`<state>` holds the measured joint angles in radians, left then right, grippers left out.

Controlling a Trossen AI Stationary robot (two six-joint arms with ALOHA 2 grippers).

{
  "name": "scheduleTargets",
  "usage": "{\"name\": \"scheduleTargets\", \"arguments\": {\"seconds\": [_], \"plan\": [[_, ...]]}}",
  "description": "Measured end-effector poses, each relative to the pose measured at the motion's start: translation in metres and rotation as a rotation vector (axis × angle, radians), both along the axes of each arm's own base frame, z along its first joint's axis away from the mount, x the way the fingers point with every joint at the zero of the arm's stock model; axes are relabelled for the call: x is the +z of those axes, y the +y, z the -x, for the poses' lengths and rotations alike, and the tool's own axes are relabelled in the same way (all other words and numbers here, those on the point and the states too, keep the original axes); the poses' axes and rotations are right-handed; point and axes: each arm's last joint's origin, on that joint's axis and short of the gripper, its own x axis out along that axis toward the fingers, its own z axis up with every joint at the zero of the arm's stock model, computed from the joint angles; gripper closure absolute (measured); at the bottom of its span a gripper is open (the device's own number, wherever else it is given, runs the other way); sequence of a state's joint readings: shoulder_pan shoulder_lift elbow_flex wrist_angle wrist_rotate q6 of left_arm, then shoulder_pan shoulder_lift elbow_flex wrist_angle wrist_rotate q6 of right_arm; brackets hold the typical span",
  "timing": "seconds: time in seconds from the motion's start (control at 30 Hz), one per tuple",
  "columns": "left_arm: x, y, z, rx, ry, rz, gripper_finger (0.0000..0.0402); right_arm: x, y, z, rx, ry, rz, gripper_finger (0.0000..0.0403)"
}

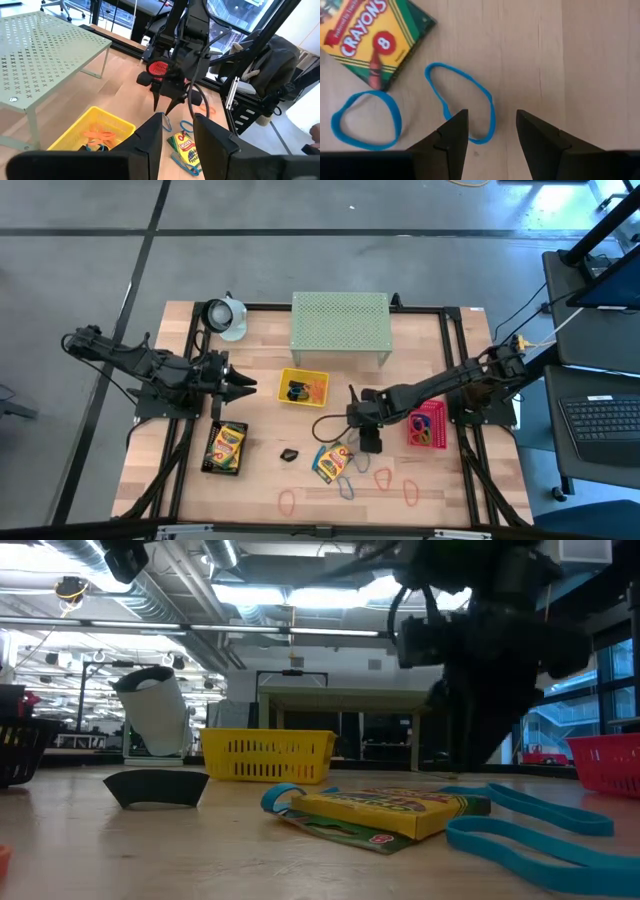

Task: Pick & Place Office Desk Supplies
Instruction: Put the blue rubber band into the yellow bin

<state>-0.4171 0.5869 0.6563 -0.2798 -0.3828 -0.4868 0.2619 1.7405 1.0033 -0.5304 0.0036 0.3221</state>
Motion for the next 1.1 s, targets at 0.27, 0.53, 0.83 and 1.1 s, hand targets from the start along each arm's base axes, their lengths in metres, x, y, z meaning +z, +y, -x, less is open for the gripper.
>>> {"name": "scheduleTargets", "arguments": {"seconds": [0.27, 0.53, 0.83, 1.1], "plan": [[0.0, 0.0, 0.0, -0.007, 0.001, 0.002, 0.0297, -0.016, 0.0, 0.001, -0.01, 0.017, 0.005, 0.0237], [0.002, 0.0, 0.0, -0.007, -0.016, 0.009, 0.0297, -0.029, 0.001, -0.003, -0.047, 0.036, 0.07, 0.0267], [0.002, 0.0, 0.0, 0.001, -0.017, 0.007, 0.0297, -0.03, 0.003, -0.005, -0.106, 0.008, 0.085, 0.0391], [0.002, 0.0, 0.0, 0.003, -0.018, 0.006, 0.0297, -0.021, 0.004, -0.002, -0.158, -0.013, 0.078, 0.04]]}}
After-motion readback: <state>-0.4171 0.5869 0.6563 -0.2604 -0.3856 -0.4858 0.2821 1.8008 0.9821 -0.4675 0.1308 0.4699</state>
